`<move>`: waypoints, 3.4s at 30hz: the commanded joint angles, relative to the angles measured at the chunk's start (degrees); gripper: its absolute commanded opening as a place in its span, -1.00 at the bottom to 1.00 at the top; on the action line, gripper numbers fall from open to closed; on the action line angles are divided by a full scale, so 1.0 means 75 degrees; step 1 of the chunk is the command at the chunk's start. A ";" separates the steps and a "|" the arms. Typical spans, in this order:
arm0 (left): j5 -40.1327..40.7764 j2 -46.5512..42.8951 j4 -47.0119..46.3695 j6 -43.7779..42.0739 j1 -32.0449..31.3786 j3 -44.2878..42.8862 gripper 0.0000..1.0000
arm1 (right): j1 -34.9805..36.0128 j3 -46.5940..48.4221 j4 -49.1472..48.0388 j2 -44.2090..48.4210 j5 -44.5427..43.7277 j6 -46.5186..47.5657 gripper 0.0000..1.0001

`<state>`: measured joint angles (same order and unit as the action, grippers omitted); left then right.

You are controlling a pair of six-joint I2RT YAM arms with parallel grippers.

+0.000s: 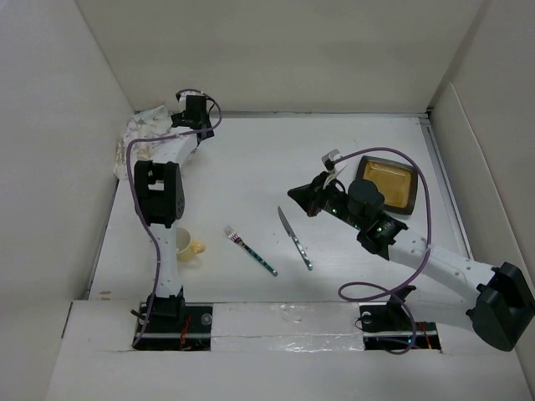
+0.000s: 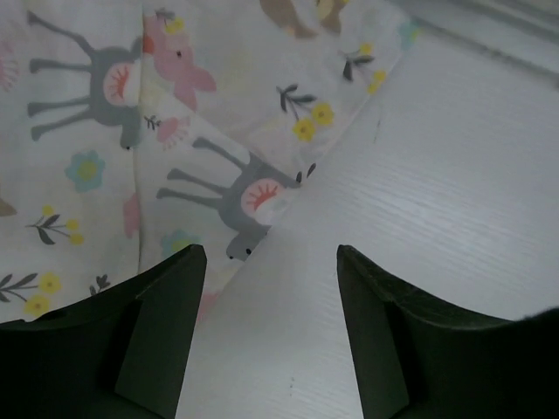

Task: Set the dinner table for one person

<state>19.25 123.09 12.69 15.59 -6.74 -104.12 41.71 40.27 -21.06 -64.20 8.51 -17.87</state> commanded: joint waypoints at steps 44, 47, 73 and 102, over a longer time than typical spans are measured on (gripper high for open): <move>-0.2111 0.1296 0.0804 -0.2921 -0.2779 -0.2056 -1.00 | -0.0147 0.0045 0.0381 0.0134 -0.2188 -0.0136 -0.26; -0.1488 0.1202 0.0816 -0.3075 -0.3320 -0.1634 -1.00 | -0.0429 -0.0155 0.0558 0.0486 -0.2717 -0.0418 -0.34; -0.0656 0.1470 -0.0591 -0.1353 -0.3027 -0.1537 0.00 | -0.1472 -0.0179 0.0347 -0.0438 -0.2213 -0.1157 -0.51; -0.0105 0.2785 -0.0307 -0.1868 -0.3027 -0.3029 -1.00 | -0.1472 0.0279 0.0382 -0.1435 -0.1803 -0.1051 -0.67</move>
<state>17.15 146.47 12.86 2.22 -29.26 -125.78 30.81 39.53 -15.00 -74.89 -5.10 -26.37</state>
